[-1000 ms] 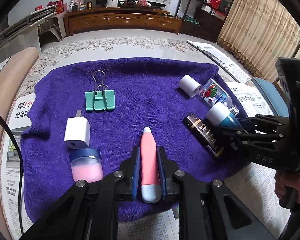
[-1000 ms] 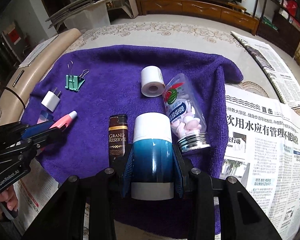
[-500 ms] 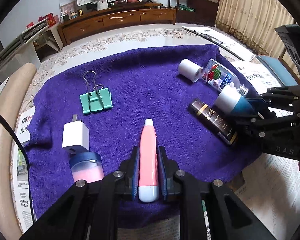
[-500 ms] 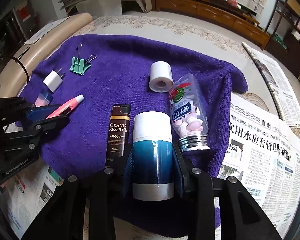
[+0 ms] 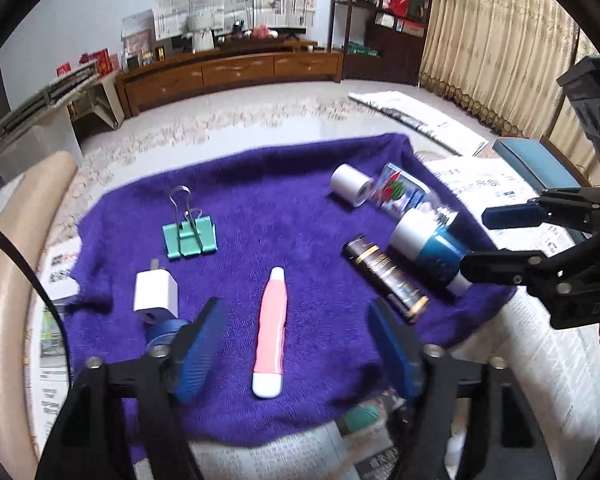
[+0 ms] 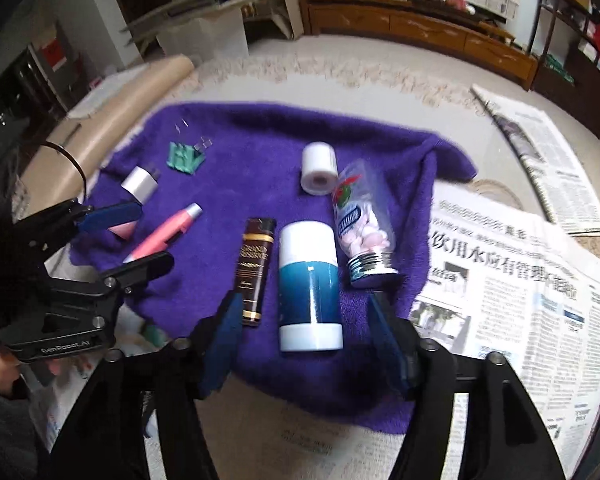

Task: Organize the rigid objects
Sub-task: 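Place the pink marker on the towel with the left tool while the right tool places the blue stick, then move both tools back toward the black lighter and white plug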

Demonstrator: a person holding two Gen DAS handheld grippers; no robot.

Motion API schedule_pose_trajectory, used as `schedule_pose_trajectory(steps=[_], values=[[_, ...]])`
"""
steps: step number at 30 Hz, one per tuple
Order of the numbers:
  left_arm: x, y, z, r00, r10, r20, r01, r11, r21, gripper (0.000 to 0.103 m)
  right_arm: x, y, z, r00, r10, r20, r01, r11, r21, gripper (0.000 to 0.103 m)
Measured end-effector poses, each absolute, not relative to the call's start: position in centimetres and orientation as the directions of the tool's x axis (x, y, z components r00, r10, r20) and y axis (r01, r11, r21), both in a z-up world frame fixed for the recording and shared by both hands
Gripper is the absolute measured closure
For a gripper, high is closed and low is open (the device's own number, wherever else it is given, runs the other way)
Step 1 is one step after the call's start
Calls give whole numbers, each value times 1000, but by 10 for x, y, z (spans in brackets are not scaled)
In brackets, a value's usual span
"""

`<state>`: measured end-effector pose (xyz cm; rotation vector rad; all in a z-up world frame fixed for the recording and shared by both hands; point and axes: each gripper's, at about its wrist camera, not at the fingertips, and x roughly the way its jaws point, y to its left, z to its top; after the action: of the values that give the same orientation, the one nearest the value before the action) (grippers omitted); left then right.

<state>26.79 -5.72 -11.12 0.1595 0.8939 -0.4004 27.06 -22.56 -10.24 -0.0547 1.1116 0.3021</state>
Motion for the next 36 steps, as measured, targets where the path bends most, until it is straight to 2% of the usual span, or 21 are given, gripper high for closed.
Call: schedule_pose_trajectory(steps=[2,5,6,15,21,27,36], values=[[259,-59,-103,570,-272,-775,403,915,-25,10,261,-229,-90,437,215,-874,-255,961,109,30],[243,-61,-97,566,-261,-782,395,918,-21,1,241,-238,-74,478,222,-850,-221,967,128,10],[235,-62,-96,564,-254,-786,386,922,-21,0,239,-238,-71,484,215,-848,-210,970,127,0],[178,-53,-120,512,-235,-826,334,941,-61,0,169,-255,-72,546,187,-817,-102,982,156,0],[147,-62,-142,480,-205,-853,349,937,-28,0,147,-278,-93,561,204,-803,-22,972,232,0],[142,-69,-154,528,-120,-841,313,948,62,0,137,-281,-97,575,203,-792,-23,972,232,0],[153,-63,-155,558,-101,-823,261,964,59,0,129,-289,-110,555,206,-806,-23,972,233,0]])
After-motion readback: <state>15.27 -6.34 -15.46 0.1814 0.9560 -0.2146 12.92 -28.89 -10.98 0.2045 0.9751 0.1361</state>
